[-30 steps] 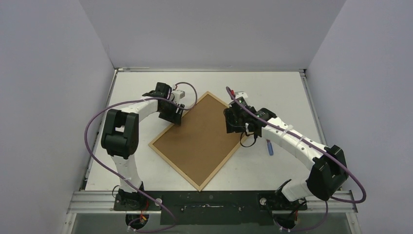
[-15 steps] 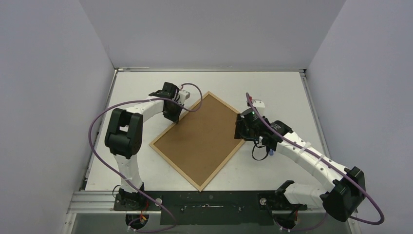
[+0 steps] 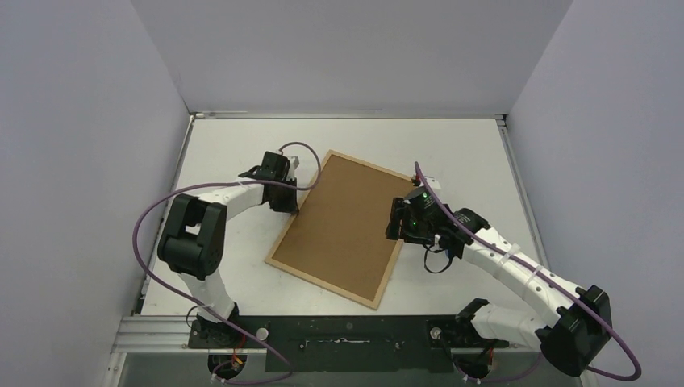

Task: Take the photo out of the frame
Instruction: Adjust the photo frame at the center of the board.

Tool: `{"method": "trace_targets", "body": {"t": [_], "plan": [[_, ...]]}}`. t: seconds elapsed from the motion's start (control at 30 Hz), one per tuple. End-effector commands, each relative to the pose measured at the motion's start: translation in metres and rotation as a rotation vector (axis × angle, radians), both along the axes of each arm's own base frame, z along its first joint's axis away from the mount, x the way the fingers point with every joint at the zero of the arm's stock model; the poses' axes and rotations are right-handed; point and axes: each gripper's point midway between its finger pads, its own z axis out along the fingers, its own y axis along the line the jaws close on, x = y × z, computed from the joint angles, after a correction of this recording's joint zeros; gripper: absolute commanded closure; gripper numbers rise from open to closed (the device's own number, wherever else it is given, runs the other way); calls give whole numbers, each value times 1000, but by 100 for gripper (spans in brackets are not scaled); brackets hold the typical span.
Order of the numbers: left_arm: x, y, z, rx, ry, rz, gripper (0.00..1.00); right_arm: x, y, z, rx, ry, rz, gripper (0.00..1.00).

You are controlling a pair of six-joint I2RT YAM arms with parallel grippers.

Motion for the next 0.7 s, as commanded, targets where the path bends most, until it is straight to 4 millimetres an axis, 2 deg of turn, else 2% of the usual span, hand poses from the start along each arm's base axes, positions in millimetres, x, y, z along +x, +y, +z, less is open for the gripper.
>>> {"method": "trace_targets", "body": {"t": [0.0, 0.23, 0.37, 0.47, 0.63, 0.67], "plan": [[-80, 6, -46, -27, 289, 231, 100, -4, 23, 6, 112, 14, 61, 36], [-138, -6, -39, -57, 255, 325, 100, -26, 56, -2, 197, 24, 135, 33], [-187, -6, -43, -64, 244, 382, 100, -48, 82, -4, 152, -59, 165, 33], [-215, -8, -46, -98, 197, 438, 100, -68, 98, 0, 119, -165, 136, 33], [-232, -21, -37, -178, 147, 433, 100, -108, 135, -3, 96, -287, 195, 32], [-231, -21, -35, -175, 140, 429, 95, -117, 144, -8, 89, -290, 219, 33]]}}
